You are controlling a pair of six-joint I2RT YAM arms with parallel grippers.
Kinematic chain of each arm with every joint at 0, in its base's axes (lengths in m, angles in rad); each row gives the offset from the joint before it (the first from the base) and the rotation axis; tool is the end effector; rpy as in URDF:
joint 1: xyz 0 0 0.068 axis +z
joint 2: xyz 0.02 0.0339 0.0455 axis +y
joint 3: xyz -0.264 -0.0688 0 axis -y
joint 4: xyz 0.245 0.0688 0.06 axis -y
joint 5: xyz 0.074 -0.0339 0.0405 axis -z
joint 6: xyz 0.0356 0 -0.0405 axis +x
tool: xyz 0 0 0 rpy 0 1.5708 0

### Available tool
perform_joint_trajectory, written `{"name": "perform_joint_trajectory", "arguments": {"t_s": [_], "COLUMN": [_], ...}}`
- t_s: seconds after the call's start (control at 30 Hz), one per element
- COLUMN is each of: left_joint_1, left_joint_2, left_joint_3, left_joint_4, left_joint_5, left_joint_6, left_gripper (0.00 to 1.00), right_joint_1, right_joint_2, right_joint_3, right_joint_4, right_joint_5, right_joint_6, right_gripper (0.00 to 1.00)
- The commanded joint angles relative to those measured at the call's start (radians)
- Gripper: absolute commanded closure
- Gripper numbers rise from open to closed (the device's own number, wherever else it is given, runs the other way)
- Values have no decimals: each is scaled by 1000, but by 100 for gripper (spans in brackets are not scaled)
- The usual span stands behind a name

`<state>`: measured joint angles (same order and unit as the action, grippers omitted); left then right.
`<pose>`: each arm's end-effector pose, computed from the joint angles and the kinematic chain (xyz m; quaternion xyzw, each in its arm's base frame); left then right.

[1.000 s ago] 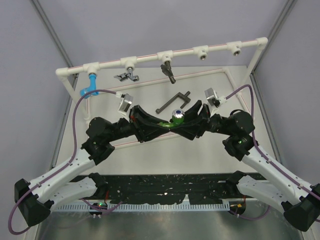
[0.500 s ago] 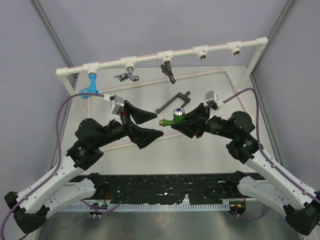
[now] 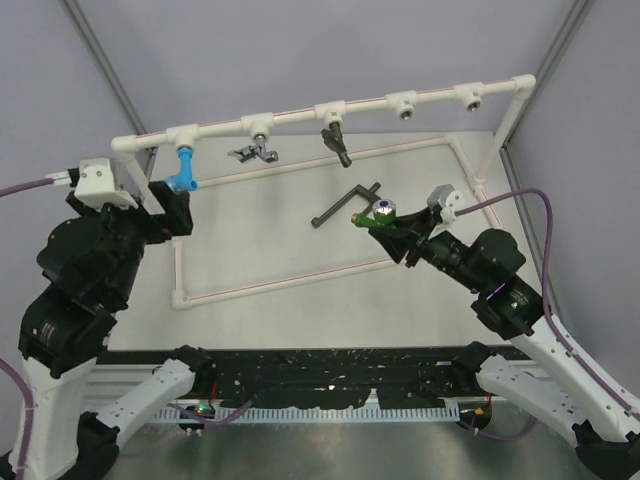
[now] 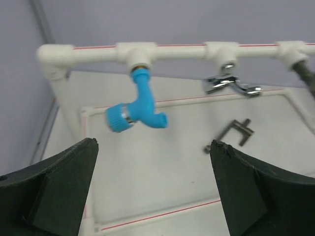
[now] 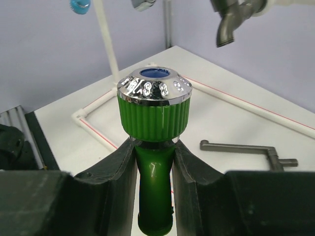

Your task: Install the water faucets

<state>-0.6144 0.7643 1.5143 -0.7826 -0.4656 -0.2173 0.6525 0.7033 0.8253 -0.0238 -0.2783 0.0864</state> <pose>0.0693 -0.0293 0.5037 -0.0194 0.7171 -0.1217 0.6860 0.1230 0.1063 0.3842 -0.2844 0.6099 0.3518 0.6506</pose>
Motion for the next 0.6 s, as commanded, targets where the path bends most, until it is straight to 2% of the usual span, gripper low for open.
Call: {"name": "perform_joint_trajectory", "arguments": {"t_s": [0.0, 0.03, 0.1, 0.17, 0.3, 0.47, 0.57], "left_joint_1": [302, 365, 407, 494, 652, 835, 903], "left_joint_2": [85, 96, 134, 171, 185, 214, 219], "left_joint_3": [43, 38, 40, 31, -92, -236, -308], "left_joint_4": [-216, -202, -179, -152, 14, 231, 325], "left_joint_5": [34, 39, -5, 24, 57, 244, 335], "left_joint_6": [-7, -10, -5, -23, -42, -70, -62], "left_gripper": [0, 1, 1, 2, 5, 10, 11], "right_joint_1": [-1, -2, -2, -2, -2, -2, -2], "right_joint_2": [-45, -50, -62, -73, -91, -110, -131], "right_joint_3": [15, 15, 24, 29, 26, 15, 5], "right_joint_4": [18, 12, -14, -25, -34, -45, -38], "right_joint_5": [157, 186, 211, 232, 222, 205, 200], "right_joint_6": [-82, -82, -82, -82, -134, -169, -192], "right_gripper": [95, 95, 95, 95, 95, 95, 95]}}
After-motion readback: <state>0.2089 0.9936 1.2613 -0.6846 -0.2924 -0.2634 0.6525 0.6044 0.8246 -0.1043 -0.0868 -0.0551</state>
